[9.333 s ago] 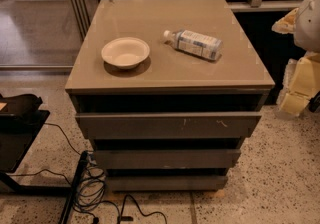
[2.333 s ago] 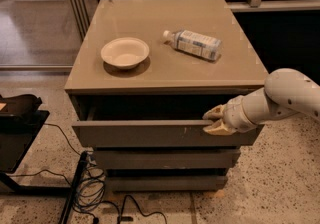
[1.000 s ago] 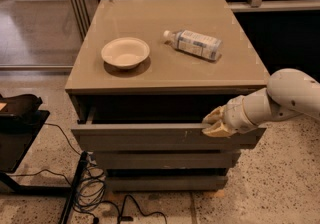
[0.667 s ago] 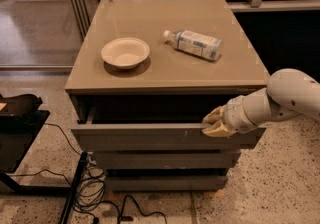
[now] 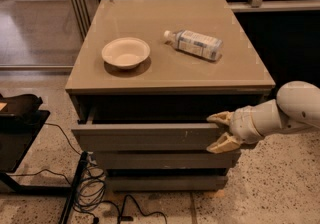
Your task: Open top drawer
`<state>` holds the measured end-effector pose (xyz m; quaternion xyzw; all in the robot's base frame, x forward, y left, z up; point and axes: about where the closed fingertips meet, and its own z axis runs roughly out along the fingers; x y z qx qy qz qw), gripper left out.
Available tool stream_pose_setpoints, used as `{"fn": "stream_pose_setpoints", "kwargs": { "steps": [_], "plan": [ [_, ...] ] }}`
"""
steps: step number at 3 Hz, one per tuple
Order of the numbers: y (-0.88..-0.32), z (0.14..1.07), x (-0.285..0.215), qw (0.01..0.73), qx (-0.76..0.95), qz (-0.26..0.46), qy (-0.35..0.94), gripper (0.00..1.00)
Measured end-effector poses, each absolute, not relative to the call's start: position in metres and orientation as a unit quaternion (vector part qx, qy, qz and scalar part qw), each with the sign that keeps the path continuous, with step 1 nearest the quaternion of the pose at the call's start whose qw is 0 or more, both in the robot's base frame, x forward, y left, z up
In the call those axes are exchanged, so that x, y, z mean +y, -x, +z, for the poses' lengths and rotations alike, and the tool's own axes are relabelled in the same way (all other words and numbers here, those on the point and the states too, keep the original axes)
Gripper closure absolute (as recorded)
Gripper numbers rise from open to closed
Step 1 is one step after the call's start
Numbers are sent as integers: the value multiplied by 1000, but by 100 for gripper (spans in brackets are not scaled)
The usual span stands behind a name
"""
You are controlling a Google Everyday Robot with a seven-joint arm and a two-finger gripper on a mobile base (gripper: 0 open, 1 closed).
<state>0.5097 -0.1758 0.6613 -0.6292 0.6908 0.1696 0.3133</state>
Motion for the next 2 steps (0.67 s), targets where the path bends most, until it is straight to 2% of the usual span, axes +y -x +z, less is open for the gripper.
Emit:
{"fn": "stream_pose_setpoints", "kwargs": {
  "steps": [1,2],
  "plan": [
    [-493,652,-178,321,690,189,621,14],
    [-493,655,-176,321,690,189,621,36]
  ]
}}
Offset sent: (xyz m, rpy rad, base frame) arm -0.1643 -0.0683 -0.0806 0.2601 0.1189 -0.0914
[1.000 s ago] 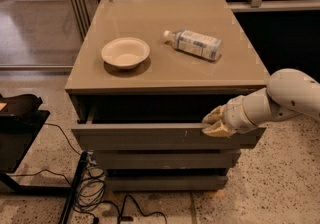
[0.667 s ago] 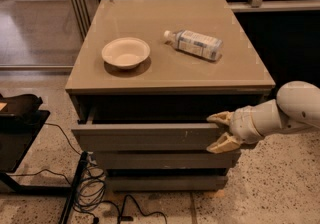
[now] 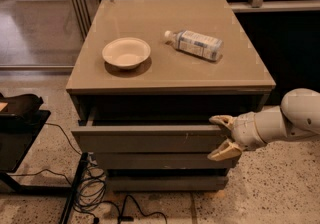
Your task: Open top drawer
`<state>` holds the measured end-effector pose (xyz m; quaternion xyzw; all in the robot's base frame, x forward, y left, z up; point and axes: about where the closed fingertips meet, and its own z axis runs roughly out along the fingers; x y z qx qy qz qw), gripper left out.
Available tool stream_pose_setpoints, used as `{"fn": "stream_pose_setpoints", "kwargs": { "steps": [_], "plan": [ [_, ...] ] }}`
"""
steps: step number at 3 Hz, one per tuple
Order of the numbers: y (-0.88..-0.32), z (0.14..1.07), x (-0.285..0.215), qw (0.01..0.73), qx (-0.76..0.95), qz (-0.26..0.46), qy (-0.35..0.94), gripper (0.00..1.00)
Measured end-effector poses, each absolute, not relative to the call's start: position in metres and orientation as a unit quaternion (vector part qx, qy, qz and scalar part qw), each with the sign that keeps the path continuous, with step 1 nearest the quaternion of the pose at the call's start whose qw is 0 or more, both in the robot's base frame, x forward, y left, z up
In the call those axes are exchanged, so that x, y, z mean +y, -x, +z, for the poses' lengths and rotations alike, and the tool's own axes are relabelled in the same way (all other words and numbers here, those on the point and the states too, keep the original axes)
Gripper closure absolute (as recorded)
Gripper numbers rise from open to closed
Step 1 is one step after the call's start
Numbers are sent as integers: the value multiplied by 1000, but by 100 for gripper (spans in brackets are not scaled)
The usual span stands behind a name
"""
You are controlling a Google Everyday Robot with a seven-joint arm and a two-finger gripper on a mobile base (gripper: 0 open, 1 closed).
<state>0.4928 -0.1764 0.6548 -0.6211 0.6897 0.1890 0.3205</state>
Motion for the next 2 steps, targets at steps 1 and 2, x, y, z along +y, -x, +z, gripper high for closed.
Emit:
{"fn": "stream_pose_setpoints", "kwargs": {
  "steps": [1,2],
  "plan": [
    [-492,659,-176,320,689,191,621,60],
    [-492,664,-176,320,689,191,621,83]
  ]
}}
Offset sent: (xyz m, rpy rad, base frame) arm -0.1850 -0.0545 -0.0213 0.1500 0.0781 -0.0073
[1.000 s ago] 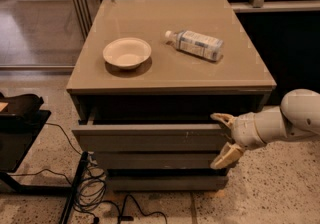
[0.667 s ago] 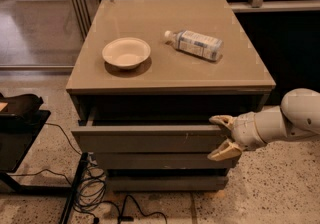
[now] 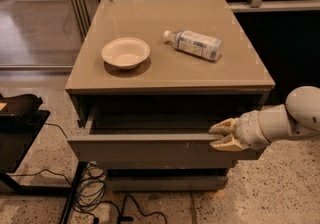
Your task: Open top drawer
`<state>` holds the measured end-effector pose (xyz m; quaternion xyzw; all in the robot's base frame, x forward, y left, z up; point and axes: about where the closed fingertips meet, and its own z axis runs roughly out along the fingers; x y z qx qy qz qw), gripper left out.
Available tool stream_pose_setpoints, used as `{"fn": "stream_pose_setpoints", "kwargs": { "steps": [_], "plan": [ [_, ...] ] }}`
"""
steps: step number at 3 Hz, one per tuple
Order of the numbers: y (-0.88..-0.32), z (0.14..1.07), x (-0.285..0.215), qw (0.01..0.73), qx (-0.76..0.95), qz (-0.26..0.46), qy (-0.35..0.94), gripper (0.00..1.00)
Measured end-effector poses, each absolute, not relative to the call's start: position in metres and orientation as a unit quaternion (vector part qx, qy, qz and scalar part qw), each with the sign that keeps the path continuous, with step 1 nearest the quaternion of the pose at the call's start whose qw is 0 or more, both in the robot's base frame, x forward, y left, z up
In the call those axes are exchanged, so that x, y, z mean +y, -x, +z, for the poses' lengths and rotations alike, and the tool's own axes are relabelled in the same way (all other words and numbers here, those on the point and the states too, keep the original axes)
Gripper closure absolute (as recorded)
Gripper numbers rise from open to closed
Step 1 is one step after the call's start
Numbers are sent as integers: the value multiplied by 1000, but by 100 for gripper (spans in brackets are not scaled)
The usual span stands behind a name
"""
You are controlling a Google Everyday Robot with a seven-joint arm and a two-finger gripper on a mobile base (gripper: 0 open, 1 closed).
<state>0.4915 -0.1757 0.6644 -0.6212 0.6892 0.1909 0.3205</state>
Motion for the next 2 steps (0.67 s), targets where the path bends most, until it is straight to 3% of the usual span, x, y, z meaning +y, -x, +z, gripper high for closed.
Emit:
{"fn": "stream_pose_setpoints", "kwargs": {
  "steps": [1,2],
  "plan": [
    [-491,670,-176,321,689,191,621,100],
    [-491,670,-176,320,689,191,621,100]
  ]
}}
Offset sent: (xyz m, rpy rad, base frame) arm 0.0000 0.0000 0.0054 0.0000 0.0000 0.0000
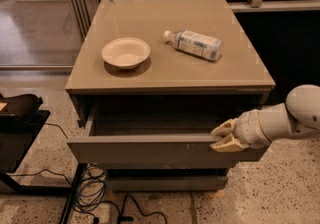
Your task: Open top drawer
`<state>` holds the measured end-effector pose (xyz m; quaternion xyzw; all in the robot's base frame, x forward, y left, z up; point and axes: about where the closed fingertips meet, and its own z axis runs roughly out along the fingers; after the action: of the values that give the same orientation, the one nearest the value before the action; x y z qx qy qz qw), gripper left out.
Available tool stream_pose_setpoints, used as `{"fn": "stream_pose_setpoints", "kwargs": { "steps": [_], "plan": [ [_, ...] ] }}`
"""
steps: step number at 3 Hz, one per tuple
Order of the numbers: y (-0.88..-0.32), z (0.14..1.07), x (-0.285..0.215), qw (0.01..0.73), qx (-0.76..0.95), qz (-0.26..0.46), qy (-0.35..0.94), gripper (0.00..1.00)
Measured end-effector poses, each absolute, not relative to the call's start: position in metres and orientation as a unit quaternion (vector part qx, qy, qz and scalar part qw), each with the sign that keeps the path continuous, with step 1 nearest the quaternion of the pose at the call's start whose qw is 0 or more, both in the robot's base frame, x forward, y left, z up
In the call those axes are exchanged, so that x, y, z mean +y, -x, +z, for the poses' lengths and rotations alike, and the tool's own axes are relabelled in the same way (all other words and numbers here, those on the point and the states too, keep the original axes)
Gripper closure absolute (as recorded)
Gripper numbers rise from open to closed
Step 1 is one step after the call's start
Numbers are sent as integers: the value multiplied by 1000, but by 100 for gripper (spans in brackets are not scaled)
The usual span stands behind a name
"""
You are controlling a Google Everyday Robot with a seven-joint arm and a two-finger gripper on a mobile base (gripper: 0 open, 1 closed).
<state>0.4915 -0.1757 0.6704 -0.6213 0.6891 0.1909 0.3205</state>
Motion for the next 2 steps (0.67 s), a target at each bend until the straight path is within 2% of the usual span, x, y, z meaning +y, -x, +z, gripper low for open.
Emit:
{"fn": "stream_pose_setpoints", "kwargs": {
  "steps": [1,2],
  "plan": [
    [-491,670,-176,320,689,191,621,82],
    [-491,670,-176,320,689,191,621,59]
  ]
}}
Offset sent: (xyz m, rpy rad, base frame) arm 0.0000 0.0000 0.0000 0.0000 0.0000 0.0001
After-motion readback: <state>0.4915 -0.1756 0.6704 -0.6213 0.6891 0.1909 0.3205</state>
